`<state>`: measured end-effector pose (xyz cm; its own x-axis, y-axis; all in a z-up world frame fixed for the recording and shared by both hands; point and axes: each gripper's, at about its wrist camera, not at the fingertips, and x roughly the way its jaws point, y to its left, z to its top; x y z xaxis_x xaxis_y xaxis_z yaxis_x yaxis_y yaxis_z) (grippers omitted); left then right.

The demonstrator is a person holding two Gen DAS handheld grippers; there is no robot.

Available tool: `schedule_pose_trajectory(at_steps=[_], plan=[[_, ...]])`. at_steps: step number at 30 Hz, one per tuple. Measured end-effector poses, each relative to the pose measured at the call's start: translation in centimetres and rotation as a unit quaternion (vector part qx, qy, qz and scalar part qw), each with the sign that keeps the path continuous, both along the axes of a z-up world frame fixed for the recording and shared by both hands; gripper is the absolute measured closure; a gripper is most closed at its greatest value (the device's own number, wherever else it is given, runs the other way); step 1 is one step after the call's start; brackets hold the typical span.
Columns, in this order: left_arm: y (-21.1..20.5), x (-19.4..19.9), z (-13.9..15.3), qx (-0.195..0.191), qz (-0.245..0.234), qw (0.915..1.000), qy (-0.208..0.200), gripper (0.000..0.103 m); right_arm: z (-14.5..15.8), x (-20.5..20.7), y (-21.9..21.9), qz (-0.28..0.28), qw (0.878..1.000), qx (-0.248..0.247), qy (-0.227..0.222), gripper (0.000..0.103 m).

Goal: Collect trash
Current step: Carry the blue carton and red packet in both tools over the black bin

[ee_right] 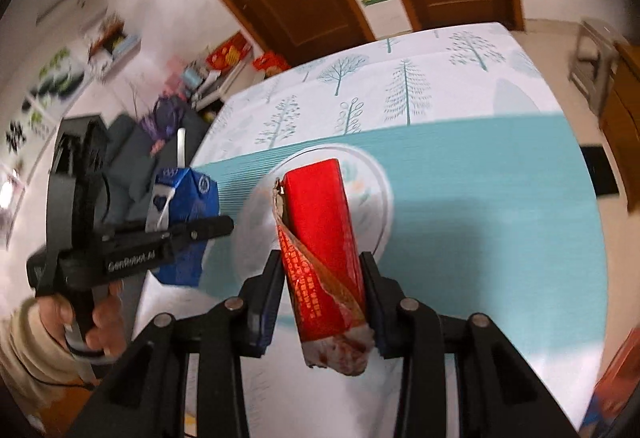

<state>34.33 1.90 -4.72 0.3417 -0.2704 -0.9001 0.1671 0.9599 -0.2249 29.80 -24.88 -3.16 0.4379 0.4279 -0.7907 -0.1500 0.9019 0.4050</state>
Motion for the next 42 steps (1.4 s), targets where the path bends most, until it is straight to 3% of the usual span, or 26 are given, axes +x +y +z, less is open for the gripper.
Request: schedule_pose_trajectory(at_steps=[7, 16, 25, 35, 42], plan=[[0.9, -8.7, 5.1, -0.041, -0.040, 0.9981, -0.023, 0.087, 2.8, -9.1, 2.6, -0.070, 0.997, 0.025, -0.004, 0.066], [2.0, -17.9, 7.1, -0.065, -0.099, 0.9913, -0.056, 0.087, 4.4, -20.7, 5.7, -0.147, 0.989, 0.021, -0.016, 0.066], [1.2, -25.3, 4.7, -0.044, -0.175, 0.9828, -0.039, 0.087, 3.5, -29.9, 7.0, -0.231, 0.973, 0.023, -0.005, 0.066], [-0.3, -28.9, 3.0, -0.037, -0.150, 0.9872, -0.038, 0.087, 0.3, -34.2, 6.0, -0.246, 0.968, -0.003, 0.058, 0.066], [-3.6, -31.1, -5.0, -0.005, -0.124, 0.9922, -0.002, 0.086, -6.9, -34.3, 3.1, -0.238, 0.965, 0.006, 0.107, 0.066]])
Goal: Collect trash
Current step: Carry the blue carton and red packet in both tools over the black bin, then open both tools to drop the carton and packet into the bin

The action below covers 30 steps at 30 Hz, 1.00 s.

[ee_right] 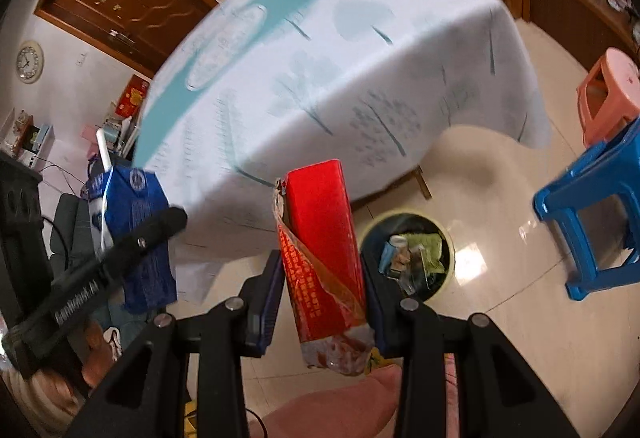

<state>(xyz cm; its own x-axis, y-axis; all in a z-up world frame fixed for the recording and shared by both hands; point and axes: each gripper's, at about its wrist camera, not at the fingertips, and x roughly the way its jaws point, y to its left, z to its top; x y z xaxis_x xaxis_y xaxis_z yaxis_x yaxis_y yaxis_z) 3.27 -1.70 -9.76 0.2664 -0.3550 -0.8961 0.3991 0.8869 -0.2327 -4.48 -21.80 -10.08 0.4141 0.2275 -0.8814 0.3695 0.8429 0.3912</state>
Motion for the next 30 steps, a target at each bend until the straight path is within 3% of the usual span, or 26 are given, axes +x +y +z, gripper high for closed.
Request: schedule_pose_trajectory(at_steps=[13, 19, 22, 24, 25, 28, 30], plan=[[-3.8, -2.5, -17.8, 0.048, 0.011, 0.9975, 0.052, 0.086, -17.3, 0.2, -4.3, -0.010, 0.995, 0.050, 0.081, 0.065], [-4.0, -2.3, -22.9, 0.060, 0.024, 0.9960, 0.062, 0.086, -24.7, 0.7, -4.5, -0.009, 0.991, 0.080, 0.106, 0.064], [-4.3, -1.7, -24.9, 0.066, 0.030, 0.9954, 0.062, 0.071, -27.5, 1.2, -4.6, -0.014, 0.988, 0.100, 0.114, 0.060], [-4.3, -1.2, -25.4, 0.070, 0.038, 0.9952, 0.057, 0.048, -29.0, 1.7, -4.7, -0.018, 0.986, 0.107, 0.123, 0.058], [-4.2, -1.1, -25.7, 0.075, 0.045, 0.9948, 0.052, 0.045, -29.6, 1.9, -4.7, -0.017, 0.986, 0.109, 0.126, 0.058], [-3.8, -0.4, -26.6, 0.080, 0.059, 0.9941, 0.044, 0.035, -31.1, 2.4, -5.1, -0.020, 0.985, 0.110, 0.132, 0.042], [-3.5, 0.1, -27.0, 0.084, 0.065, 0.9934, 0.044, 0.021, -31.8, 2.6, -5.4, -0.018, 0.985, 0.102, 0.138, 0.029]])
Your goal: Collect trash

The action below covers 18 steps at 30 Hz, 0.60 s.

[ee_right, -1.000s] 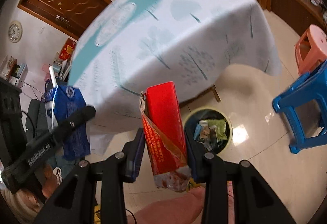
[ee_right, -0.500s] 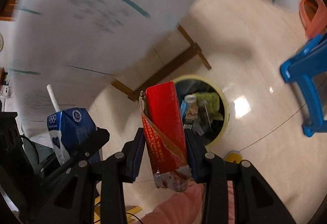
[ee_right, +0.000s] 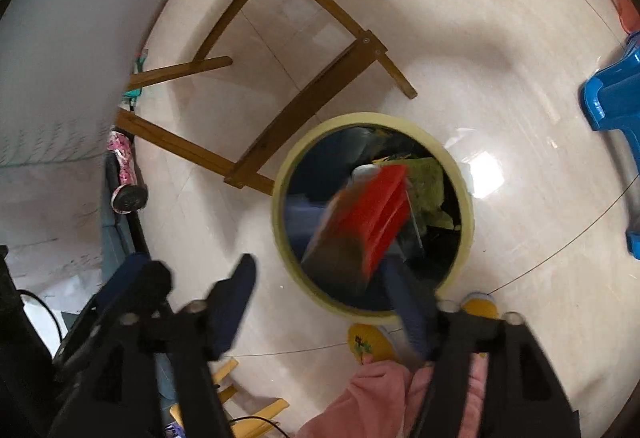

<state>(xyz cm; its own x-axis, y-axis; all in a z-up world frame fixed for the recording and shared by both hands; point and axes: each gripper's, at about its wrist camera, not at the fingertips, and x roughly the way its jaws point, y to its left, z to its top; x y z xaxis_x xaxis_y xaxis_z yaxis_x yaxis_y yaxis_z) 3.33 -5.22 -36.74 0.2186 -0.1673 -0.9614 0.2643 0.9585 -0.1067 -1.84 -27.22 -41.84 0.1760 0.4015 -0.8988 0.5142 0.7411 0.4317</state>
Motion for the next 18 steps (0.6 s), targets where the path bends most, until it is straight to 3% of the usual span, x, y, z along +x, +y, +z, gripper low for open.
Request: schedule_pose_trajectory(at_steps=[9, 18], plan=[[-0.3, -0.2, 0.7, 0.015, 0.003, 0.9996, -0.022, 0.020, 1.9, 0.0, -0.3, 0.034, 0.997, -0.069, -0.021, 0.028], [0.3, -0.9, 3.3, 0.006, 0.014, 0.9999, -0.003, 0.020, 5.7, -1.0, 0.4, 0.062, 0.991, -0.109, -0.035, 0.028]])
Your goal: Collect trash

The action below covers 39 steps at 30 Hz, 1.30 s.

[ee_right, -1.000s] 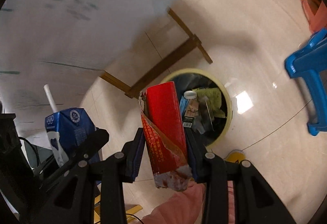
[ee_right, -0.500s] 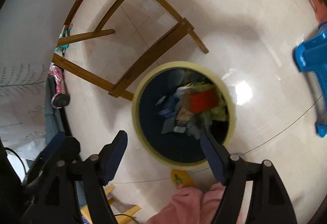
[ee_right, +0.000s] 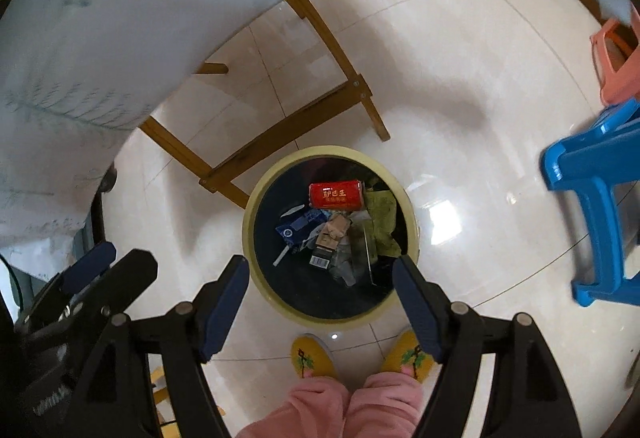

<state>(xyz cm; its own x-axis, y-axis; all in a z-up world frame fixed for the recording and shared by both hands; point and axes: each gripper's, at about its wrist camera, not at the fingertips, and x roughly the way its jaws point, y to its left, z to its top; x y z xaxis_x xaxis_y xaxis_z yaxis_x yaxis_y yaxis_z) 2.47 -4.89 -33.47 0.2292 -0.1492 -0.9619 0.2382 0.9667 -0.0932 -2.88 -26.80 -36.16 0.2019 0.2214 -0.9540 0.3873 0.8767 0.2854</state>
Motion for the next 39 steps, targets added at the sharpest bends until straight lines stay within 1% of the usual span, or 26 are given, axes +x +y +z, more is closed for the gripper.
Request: schedule_pose_trajectory(at_steps=[4, 7, 9, 13, 16, 18, 19, 22, 29, 33, 36, 39], plan=[[0.9, 0.0, 2.0, -0.002, 0.011, 0.9999, -0.002, 0.020, 2.5, -0.1, 0.9, 0.018, 1.000, -0.019, -0.010, 0.028], [1.6, -0.2, 4.3, -0.001, 0.016, 0.9998, -0.008, 0.020, 5.0, -0.2, 1.7, 0.027, 0.999, -0.031, -0.017, 0.028], [2.2, -0.5, 6.5, -0.001, 0.020, 0.9997, -0.014, 0.020, 6.5, -0.3, 2.2, 0.029, 0.999, -0.034, -0.021, 0.028], [3.4, -1.3, 10.9, -0.001, 0.029, 0.9992, -0.028, 0.020, 11.0, -0.6, 3.5, 0.041, 0.998, -0.037, -0.036, 0.028], [4.6, -1.6, 14.5, -0.003, 0.045, 0.9984, -0.033, 0.020, 14.2, -0.8, 4.4, 0.055, 0.997, -0.038, -0.045, 0.027], [5.3, -1.9, 16.5, -0.007, 0.054, 0.9977, -0.040, 0.020, 16.6, -0.8, 5.1, 0.070, 0.995, -0.041, -0.056, 0.027], [5.7, -2.1, 17.8, -0.008, 0.059, 0.9970, -0.049, 0.020, 17.6, -0.9, 5.4, 0.076, 0.994, -0.043, -0.060, 0.026], [6.6, -2.6, 20.7, -0.006, 0.070, 0.9953, -0.067, 0.020, 20.6, -0.9, 6.3, 0.093, 0.992, -0.051, -0.070, 0.026], [8.0, -3.0, 26.7, -0.013, 0.093, 0.9919, -0.085, 0.020, 27.0, -0.5, 8.3, 0.128, 0.984, -0.075, -0.097, 0.026], [7.9, -3.0, 29.6, -0.015, 0.096, 0.9906, -0.096, 0.020, 30.2, -0.2, 8.7, 0.139, 0.980, -0.085, -0.116, 0.026], [7.8, -3.2, 31.8, -0.009, 0.098, 0.9889, -0.111, 0.020, 32.8, 0.1, 8.8, 0.147, 0.976, -0.094, -0.131, 0.026], [7.9, -3.5, 33.9, -0.014, 0.104, 0.9873, -0.119, 0.020, 35.3, 0.3, 9.0, 0.151, 0.973, -0.095, -0.146, 0.026]])
